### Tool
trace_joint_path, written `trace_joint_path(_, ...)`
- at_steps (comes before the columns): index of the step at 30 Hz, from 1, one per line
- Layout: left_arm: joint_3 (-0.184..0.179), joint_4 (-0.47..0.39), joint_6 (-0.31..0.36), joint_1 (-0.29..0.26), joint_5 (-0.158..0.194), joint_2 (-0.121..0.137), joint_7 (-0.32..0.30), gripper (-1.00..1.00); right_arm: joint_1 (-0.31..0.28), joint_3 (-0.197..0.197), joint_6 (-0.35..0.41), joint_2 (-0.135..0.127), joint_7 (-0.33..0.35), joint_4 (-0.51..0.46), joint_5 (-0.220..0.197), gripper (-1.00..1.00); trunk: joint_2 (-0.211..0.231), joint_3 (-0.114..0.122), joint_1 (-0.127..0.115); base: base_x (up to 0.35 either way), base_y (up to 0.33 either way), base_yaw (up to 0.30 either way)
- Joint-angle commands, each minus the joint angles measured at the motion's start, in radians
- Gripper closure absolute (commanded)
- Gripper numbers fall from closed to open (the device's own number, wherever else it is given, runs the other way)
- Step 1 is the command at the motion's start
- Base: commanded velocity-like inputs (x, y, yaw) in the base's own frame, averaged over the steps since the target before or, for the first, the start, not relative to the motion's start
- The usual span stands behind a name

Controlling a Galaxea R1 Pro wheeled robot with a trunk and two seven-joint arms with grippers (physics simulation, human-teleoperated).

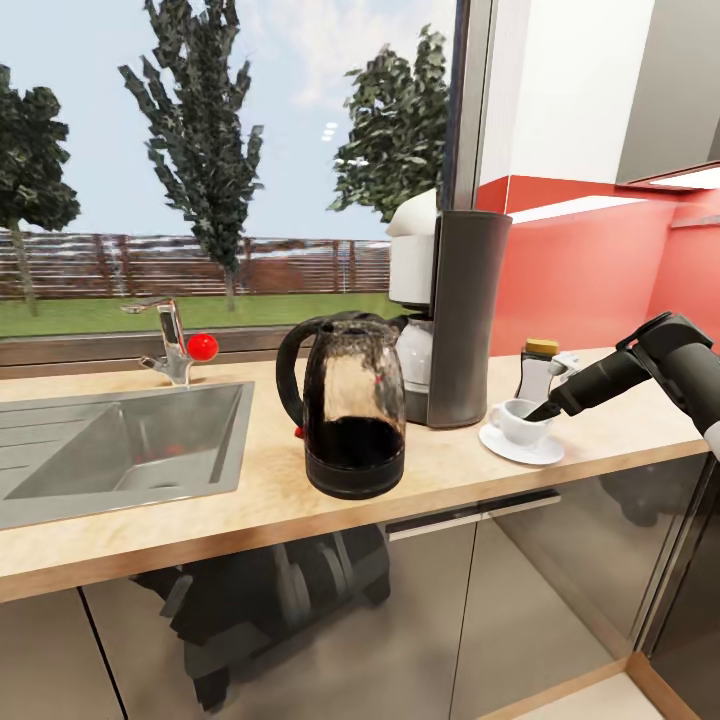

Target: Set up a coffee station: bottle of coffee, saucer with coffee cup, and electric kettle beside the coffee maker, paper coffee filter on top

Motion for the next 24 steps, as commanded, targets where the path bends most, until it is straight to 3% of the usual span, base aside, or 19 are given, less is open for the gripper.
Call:
trace_joint_path(1,0.008,-0.002,-0.006,0.0,-0.007,0.0,-0.001,-1.0,-0.001,0.002,0.01,-0.001,0.009,-0.001,0.008,-1.0,0.0,-0.001,0.0,0.0,0.0,0.0)
trace_joint_path(7,0.008,-0.002,-0.006,0.0,-0.007,0.0,-0.001,-1.0,-0.001,0.002,0.01,-0.001,0.009,-0.001,0.007,-1.0,0.0,-0.001,0.0,0.0,0.0,0.0)
trace_joint_path(24,0.008,-0.002,-0.006,0.0,-0.007,0.0,-0.001,-1.0,-0.001,0.001,0.01,-0.001,0.009,-0.003,0.007,-1.0,0.119,0.052,-0.065,0.0,0.0,0.0)
